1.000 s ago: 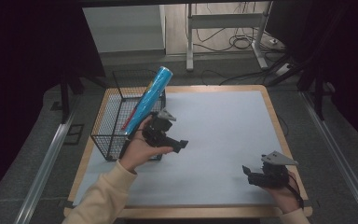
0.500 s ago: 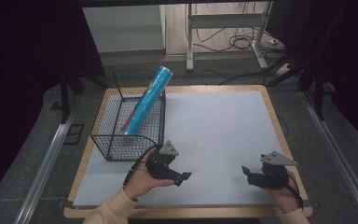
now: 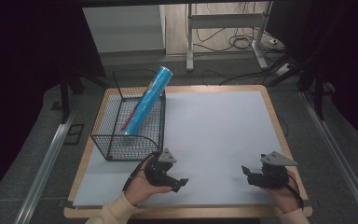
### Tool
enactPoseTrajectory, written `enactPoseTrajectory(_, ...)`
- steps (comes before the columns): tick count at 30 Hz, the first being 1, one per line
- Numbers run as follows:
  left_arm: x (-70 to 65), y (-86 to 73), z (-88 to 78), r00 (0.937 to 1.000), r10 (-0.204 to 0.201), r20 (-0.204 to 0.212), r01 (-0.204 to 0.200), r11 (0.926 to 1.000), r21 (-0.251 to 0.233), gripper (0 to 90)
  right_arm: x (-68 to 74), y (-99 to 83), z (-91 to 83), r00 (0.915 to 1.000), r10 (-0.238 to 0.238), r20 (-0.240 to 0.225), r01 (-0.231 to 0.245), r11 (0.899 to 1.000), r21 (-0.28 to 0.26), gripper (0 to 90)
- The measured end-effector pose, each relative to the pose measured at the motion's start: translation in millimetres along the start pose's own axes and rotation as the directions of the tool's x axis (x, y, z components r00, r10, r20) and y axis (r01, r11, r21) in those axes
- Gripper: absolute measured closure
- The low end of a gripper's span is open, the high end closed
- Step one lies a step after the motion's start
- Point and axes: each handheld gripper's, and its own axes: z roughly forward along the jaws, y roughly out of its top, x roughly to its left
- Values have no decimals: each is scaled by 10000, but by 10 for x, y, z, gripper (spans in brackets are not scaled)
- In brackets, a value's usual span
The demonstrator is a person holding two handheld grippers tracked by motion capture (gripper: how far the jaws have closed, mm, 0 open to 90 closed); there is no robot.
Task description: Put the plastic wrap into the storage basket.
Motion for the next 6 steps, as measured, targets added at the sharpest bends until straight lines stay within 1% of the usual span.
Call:
enactPoseTrajectory(1,11,-10,-3,10000,-30,-10,30,10000,2,131,-2,7,-6,10000,-11,99,13,9999,-119,148)
enactPoseTrajectory(3,31,-40,-13,9998,-88,174,89,9999,-88,131,-10,16,-11,9999,68,136,-65,9997,-222,147)
enactPoseTrajectory(6,34,-51,-26,9999,-105,112,107,9999,-127,129,-3,14,-4,10000,13,70,-12,9998,-189,147)
